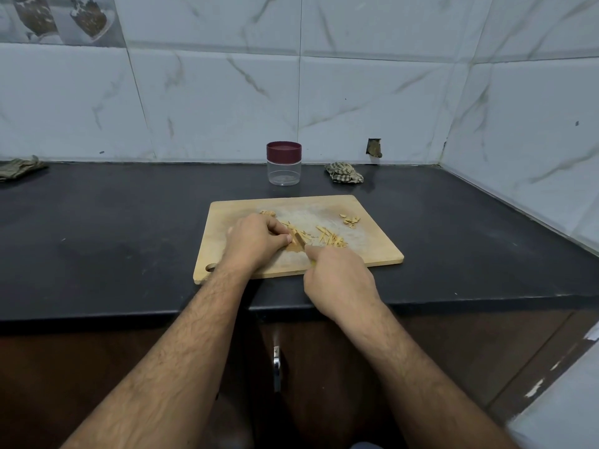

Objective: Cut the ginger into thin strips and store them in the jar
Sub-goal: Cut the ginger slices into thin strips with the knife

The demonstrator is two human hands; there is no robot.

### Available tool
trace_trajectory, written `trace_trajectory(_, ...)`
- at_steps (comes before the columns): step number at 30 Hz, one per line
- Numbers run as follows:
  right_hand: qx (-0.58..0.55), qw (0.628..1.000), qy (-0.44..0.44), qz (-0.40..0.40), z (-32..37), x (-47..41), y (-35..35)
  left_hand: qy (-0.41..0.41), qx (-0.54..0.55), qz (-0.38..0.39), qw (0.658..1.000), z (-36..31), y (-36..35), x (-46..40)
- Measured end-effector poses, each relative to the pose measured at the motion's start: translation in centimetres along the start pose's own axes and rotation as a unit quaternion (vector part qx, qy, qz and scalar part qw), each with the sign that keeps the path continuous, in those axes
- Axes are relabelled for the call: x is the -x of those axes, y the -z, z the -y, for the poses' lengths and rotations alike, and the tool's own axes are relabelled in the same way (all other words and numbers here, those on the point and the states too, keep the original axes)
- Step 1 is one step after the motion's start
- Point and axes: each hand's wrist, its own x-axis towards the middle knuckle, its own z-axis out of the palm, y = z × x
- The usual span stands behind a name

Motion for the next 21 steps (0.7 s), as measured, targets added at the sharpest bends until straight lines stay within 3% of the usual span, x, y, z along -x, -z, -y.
trace_trajectory(21, 0.031, 0.999, 0.025, 0.005, 1.0, -1.8, -0.1, 0.005, -0.016, 0.008, 1.0, 0.0, 0.1, -0.1)
